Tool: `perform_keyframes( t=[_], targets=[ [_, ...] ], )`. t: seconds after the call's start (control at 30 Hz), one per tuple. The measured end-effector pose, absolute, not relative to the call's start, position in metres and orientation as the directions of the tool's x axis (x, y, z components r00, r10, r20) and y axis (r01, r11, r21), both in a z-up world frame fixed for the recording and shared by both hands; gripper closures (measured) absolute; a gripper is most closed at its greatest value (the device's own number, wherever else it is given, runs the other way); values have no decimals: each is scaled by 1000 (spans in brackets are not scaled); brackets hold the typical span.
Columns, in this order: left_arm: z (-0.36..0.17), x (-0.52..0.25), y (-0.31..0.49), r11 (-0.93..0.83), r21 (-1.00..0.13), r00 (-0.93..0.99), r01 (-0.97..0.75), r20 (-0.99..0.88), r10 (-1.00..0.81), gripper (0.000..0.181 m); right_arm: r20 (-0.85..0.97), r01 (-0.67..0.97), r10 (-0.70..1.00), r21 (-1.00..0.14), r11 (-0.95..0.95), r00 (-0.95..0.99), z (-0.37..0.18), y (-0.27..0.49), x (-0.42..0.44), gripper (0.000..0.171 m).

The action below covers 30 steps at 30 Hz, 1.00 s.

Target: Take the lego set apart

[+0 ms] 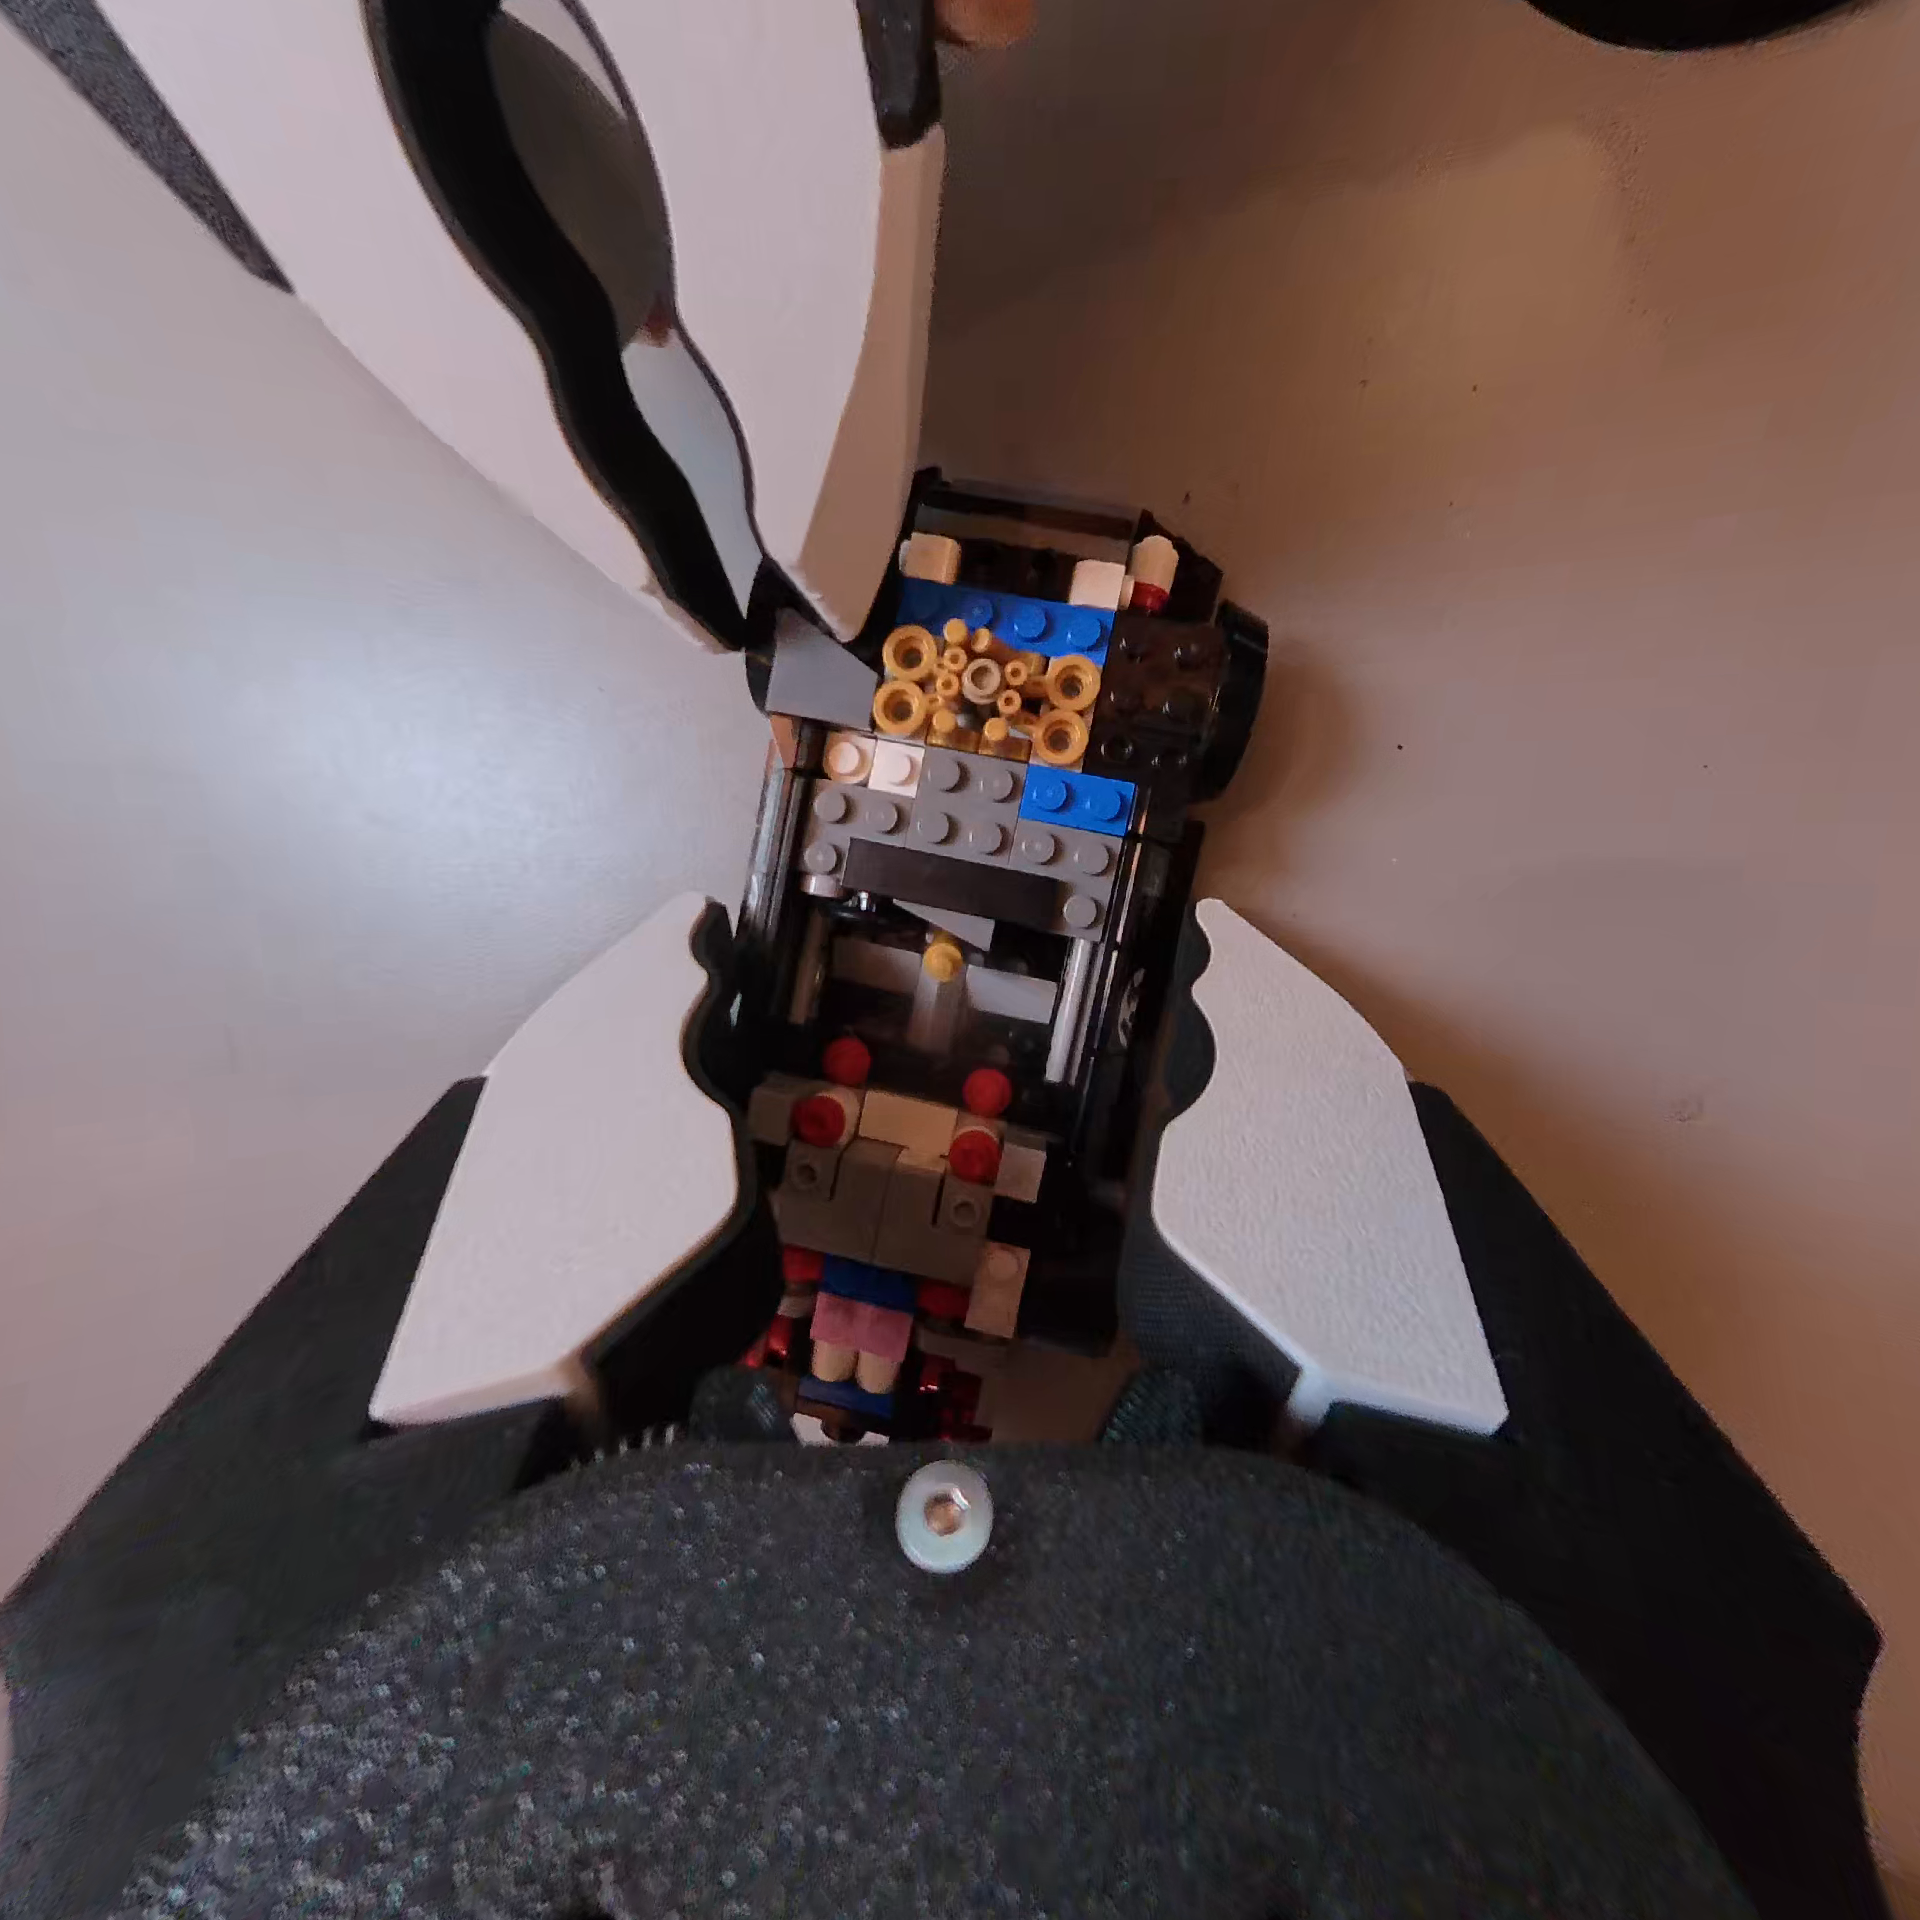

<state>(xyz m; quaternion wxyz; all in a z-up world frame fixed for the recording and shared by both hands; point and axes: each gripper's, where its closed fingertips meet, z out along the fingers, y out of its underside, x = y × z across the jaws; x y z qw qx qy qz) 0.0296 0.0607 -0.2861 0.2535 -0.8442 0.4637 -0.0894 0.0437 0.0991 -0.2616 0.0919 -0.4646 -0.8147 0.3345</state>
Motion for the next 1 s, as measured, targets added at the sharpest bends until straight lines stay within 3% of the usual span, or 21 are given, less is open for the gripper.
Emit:
perform_keyframes(
  t=[0.17, 0.4, 1.0],
  targets=[
    [-286, 30, 61, -428, -519, 545, -740, -89, -834, 101, -240, 736, 757, -529, 423, -608, -263, 98, 43, 156],
    [-286, 30, 61, -417, -528, 541, -740, -98, -835, 101, -449, 805, 690, -477, 352, -568, -263, 97, 43, 154],
    [-286, 31, 61, -413, -526, 536, -743, -98, -839, 101, -417, 799, 707, -479, 364, -572, -260, 90, 40, 159]
  ],
)
